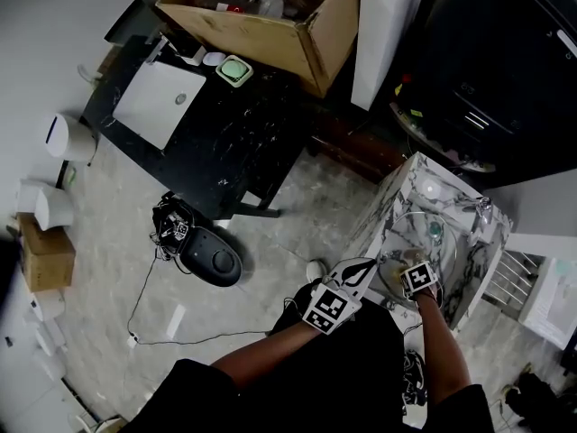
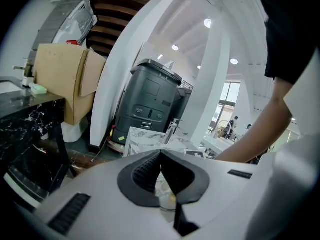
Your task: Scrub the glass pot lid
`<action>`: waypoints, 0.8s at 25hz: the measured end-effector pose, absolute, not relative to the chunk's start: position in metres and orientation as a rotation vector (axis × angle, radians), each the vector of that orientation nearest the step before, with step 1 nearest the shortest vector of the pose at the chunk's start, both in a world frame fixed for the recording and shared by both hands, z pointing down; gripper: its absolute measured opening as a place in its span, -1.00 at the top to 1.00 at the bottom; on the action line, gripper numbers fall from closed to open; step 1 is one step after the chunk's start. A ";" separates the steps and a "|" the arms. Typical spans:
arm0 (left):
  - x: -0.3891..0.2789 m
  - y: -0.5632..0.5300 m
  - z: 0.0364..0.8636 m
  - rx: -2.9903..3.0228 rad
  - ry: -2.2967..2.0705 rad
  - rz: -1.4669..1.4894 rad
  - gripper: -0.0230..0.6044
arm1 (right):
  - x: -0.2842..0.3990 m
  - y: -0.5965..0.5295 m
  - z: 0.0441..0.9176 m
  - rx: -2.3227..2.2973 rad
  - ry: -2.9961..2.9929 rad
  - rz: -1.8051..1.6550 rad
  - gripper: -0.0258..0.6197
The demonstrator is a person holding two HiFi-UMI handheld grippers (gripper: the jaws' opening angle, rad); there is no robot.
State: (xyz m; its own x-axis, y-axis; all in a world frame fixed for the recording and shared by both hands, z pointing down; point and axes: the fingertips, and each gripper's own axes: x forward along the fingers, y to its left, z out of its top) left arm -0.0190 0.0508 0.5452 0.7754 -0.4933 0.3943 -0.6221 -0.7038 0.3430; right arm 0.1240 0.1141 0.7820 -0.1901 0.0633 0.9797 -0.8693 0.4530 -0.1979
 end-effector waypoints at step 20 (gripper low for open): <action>-0.022 0.036 0.542 2.529 -0.801 0.388 0.88 | 0.094 0.087 0.780 0.737 -1.527 1.077 0.73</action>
State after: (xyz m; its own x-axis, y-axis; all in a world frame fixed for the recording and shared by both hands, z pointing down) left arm -0.0219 0.0362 0.5417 0.7912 -0.4696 0.3918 -0.5985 -0.7265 0.3378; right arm 0.0942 0.0873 0.7797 -0.2324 0.0884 0.9686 -0.8827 0.3991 -0.2482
